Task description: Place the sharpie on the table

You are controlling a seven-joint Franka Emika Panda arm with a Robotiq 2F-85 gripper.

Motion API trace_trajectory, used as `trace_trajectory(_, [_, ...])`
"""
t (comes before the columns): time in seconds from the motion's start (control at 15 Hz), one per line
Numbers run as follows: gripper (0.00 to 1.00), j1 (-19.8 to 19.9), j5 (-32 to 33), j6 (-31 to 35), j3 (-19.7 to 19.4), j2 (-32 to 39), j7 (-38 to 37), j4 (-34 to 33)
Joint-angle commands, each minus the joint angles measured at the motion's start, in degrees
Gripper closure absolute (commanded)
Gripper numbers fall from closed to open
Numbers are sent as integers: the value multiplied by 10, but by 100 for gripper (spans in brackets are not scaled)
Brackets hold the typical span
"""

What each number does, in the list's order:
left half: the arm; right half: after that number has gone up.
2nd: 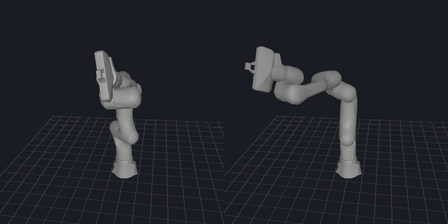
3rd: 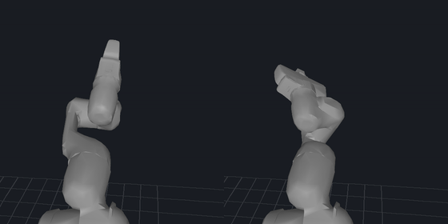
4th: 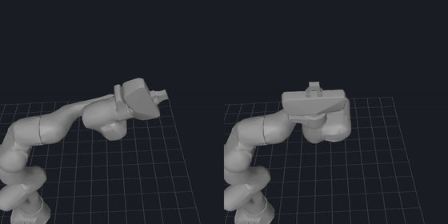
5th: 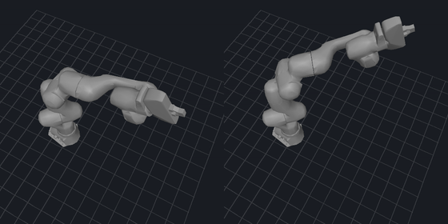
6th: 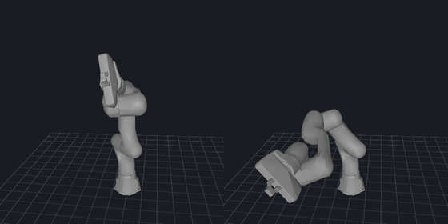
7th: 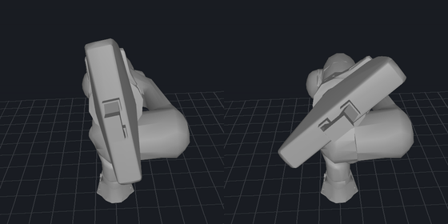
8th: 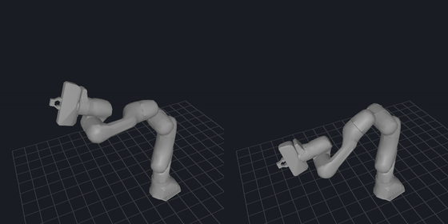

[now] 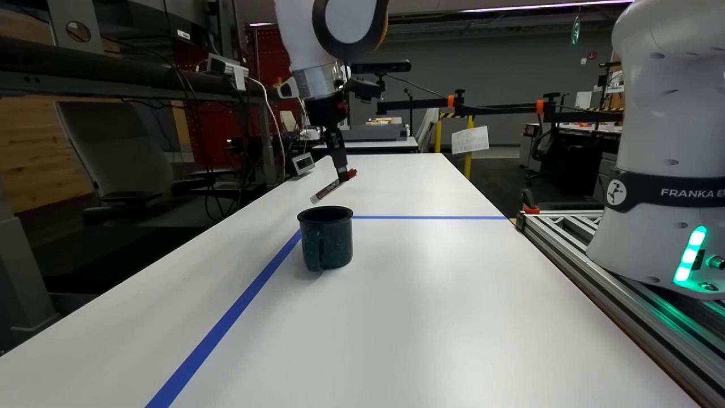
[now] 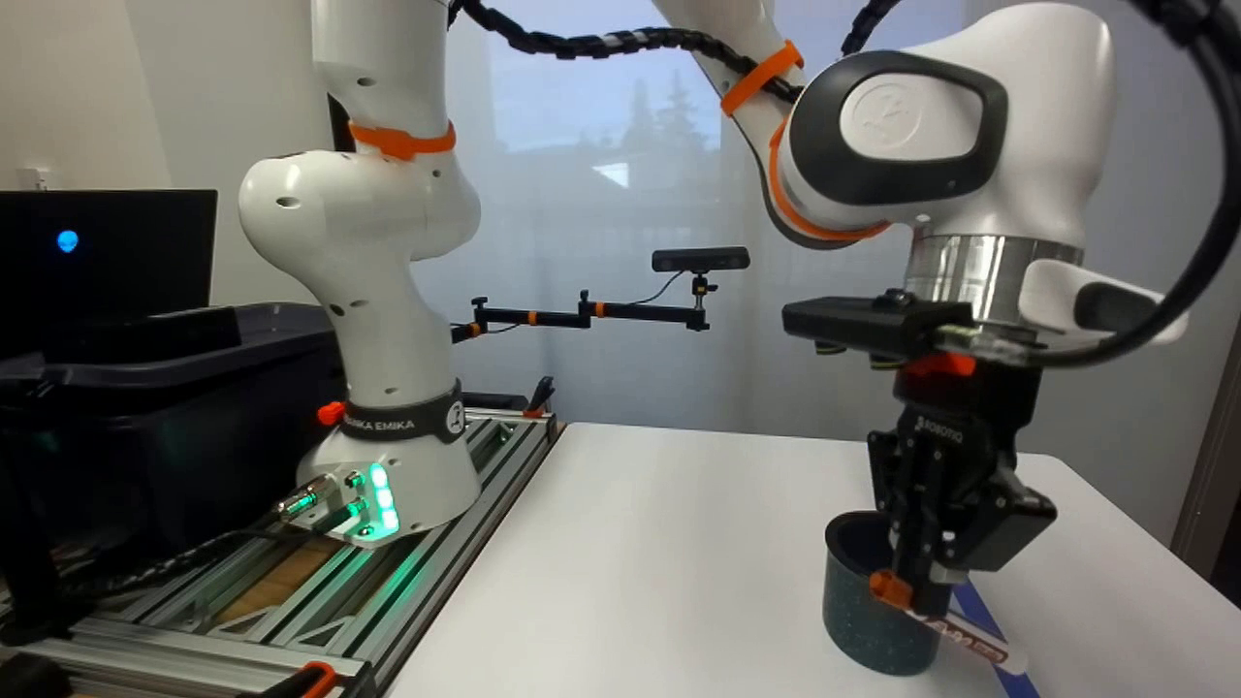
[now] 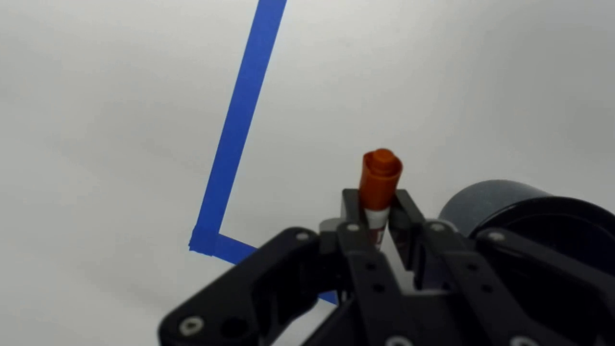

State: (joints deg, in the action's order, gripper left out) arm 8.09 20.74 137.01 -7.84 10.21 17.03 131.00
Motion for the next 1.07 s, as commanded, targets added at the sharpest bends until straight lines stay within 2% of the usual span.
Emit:
trace_trajectory(0.0, [95, 27, -61, 79, 1, 3, 35, 53])
trace_trajectory(0.2, [95, 55, -153, 106, 13, 25, 97, 70])
trace_trajectory(0.47, [95, 89, -241, 82, 32, 56, 184, 60])
trace_trajectory(0.6, [95, 100, -254, 56, 37, 70, 221, 50])
trace_trajectory(0.8, [95, 97, -234, 21, 27, 89, 223, 36])
trace_trajectory(0.87, [56, 95, -227, 10, 25, 93, 222, 32])
trace_trajectory(1.0, [48, 86, -214, -17, 23, 87, 212, 28])
